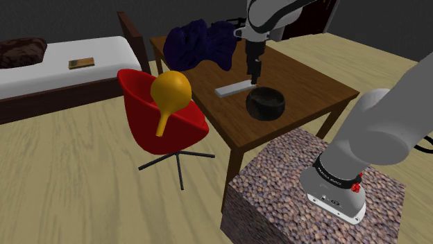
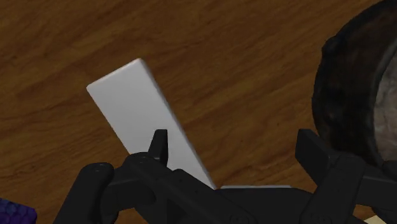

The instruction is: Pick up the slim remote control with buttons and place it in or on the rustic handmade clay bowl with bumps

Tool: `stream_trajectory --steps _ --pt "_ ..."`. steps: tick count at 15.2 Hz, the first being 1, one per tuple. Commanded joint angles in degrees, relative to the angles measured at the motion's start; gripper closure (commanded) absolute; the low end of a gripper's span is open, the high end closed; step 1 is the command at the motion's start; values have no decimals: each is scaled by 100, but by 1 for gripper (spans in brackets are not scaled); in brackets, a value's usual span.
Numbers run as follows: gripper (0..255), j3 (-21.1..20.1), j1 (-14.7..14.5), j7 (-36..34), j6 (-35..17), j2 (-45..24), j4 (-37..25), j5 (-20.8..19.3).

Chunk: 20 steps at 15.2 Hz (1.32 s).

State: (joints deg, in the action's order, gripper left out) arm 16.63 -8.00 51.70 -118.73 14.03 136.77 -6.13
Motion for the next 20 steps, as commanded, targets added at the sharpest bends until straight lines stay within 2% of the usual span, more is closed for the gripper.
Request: stream_trajectory --steps 1,5,13,20 --pt "0 100 -120 648 -347 -425 -196 146" --pt "0 173 -293 1901 -877 -1243 -657 582" --pt "0 161 -280 2058 -1477 -1634 -435 755" --pt "0 160 -280 2058 -1477 -1634 -435 755"
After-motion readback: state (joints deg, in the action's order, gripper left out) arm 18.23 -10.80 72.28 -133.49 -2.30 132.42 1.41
